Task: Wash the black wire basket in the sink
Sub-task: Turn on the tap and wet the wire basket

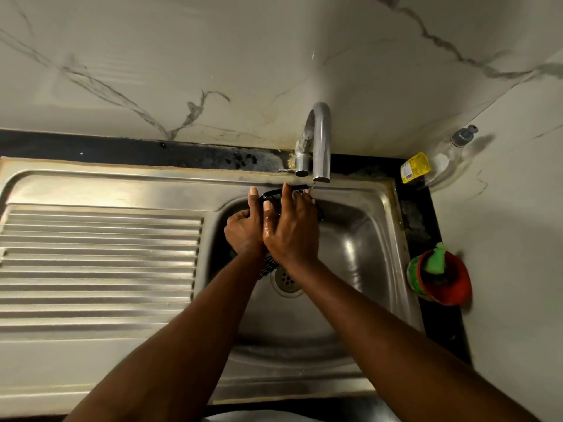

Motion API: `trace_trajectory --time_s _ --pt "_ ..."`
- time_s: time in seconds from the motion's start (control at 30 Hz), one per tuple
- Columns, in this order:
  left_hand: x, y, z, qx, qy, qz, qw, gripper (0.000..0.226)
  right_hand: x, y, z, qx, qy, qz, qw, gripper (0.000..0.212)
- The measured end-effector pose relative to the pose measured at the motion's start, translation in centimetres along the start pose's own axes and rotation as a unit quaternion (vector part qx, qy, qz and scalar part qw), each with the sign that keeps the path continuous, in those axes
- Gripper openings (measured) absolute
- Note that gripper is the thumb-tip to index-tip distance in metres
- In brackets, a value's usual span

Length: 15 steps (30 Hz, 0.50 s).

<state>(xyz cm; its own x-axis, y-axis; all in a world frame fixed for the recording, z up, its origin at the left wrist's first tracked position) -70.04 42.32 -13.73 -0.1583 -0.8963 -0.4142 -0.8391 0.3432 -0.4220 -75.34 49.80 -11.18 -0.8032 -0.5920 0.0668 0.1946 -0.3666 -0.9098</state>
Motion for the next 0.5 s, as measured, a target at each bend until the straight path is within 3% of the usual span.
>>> trace_trajectory --time_s 0.1,0.5 --pt "-0.2 0.0 -0.1 0.011 0.005 0.012 1.000 0.067 0.7 0.1 -1.3 0.064 0.067 0.016 0.996 0.071" --pt "-0.7 0.1 -1.2 0.004 0.005 -0.004 1.000 0.075 4.2 -0.5 -1.6 0.062 0.240 0.078 0.966 0.060"
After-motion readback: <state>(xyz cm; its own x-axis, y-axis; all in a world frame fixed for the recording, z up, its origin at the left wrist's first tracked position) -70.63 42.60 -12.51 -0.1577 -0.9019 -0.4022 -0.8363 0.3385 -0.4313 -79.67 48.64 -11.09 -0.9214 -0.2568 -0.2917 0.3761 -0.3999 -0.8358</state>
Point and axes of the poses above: each hand's wrist, its own x-axis towards the middle knuckle, its own y-axis out of the palm, z = x × y, the point moved 2 cm from there along x, towards the middle knuckle, and after that the axes turned 1 degree about x, right-handed, at the moved point
